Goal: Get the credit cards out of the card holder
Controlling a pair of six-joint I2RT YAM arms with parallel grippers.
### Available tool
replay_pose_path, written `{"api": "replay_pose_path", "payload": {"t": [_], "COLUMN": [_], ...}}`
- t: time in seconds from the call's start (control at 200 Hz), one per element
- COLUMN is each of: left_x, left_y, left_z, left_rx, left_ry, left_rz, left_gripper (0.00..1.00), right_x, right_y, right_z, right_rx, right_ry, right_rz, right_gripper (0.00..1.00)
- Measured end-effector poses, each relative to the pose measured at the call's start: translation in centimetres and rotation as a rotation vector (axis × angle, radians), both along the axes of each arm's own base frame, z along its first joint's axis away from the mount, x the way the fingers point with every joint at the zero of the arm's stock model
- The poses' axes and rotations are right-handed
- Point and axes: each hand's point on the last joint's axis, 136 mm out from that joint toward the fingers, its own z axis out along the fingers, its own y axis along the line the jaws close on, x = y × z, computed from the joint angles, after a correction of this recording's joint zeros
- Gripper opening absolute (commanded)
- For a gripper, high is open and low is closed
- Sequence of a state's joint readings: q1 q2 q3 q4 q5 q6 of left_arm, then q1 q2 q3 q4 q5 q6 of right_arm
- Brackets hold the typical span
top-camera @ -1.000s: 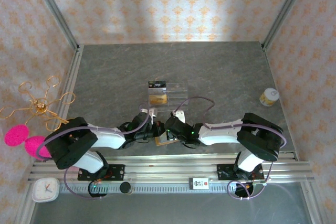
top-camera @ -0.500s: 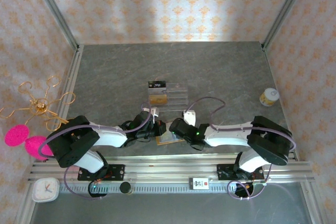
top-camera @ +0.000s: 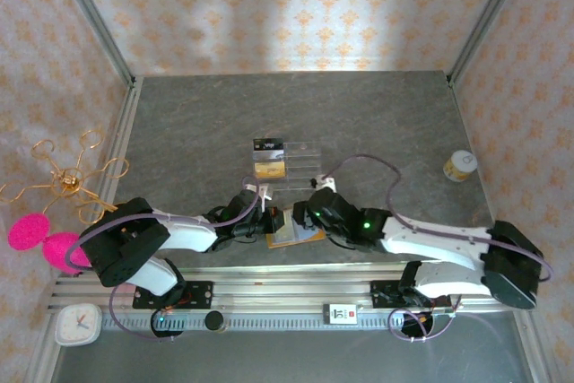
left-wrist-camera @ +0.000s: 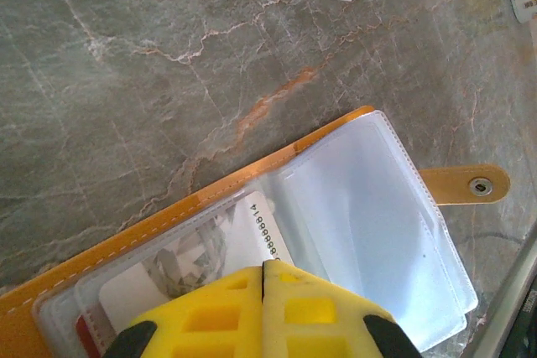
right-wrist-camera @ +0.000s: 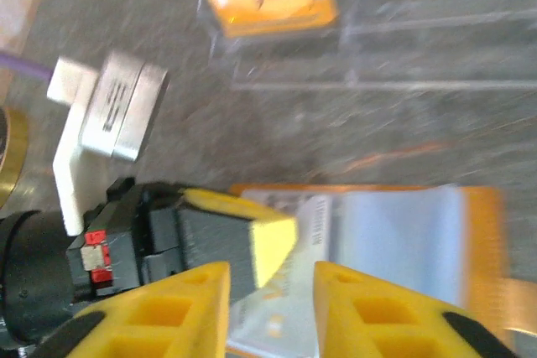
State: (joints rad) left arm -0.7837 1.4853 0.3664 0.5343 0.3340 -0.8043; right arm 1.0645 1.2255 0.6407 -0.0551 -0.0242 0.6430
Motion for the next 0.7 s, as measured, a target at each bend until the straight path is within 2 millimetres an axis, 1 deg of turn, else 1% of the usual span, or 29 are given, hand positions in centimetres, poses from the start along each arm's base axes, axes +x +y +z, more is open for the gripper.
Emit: {"api": "replay_pose_path", "payload": {"t": [0.07,0.14,0.2,0.29,0.355,0.405,0.491,0.566,0.626,0.701], "left_x": [0.0,0.0,0.0,0.0,-0.1,-0.1,-0.1,-0.1,-0.1,-0.1], "left_y": [0.0,0.0,0.0,0.0,0.0,0.0,0.0,0.0,0.0,0.0], "left_z": [0.0,0.0,0.1,0.0,0.0,0.0,0.0,0.0,0.0,0.0], "left_rx": [0.001,0.001,0.004,0.009,0.010,0.011,0.012,0.014,0.014,0.014], "left_ry": [-0.002,-0.002,-0.006,-0.010,-0.012,-0.013,-0.014,-0.017,-0.018,-0.018], "left_rz": [-0.002,-0.002,-0.006,-0.010,-0.013,-0.015,-0.016,-0.019,-0.019,-0.020], "left_gripper": [0.00,0.00,0.00,0.00,0.00,0.00,0.00,0.00,0.00,0.00], "right_x": [-0.5,-0.5,-0.1,0.3,-0.1,-0.6,-0.4,-0.5,-0.6,-0.6], "right_y": [1.0,0.9,-0.1,-2.3,-3.9,-4.6,-4.3,-4.3,-3.9,-2.8], "right_z": [-1.8,-3.3,-4.4,-6.4,-8.3,-9.3,-8.9,-8.3,-7.0,-4.9], "right_rx": [-0.010,-0.016,-0.020,-0.044,-0.078,-0.095,-0.072,-0.056,-0.017,0.051], "right_ry": [0.057,0.106,0.139,0.182,0.218,0.242,0.232,0.220,0.199,0.171], "right_rz": [0.048,0.056,0.027,-0.040,-0.075,-0.089,-0.093,-0.088,-0.065,-0.018], "right_gripper": [0.24,0.20,0.18,0.15,0.13,0.11,0.11,0.15,0.16,0.16]}}
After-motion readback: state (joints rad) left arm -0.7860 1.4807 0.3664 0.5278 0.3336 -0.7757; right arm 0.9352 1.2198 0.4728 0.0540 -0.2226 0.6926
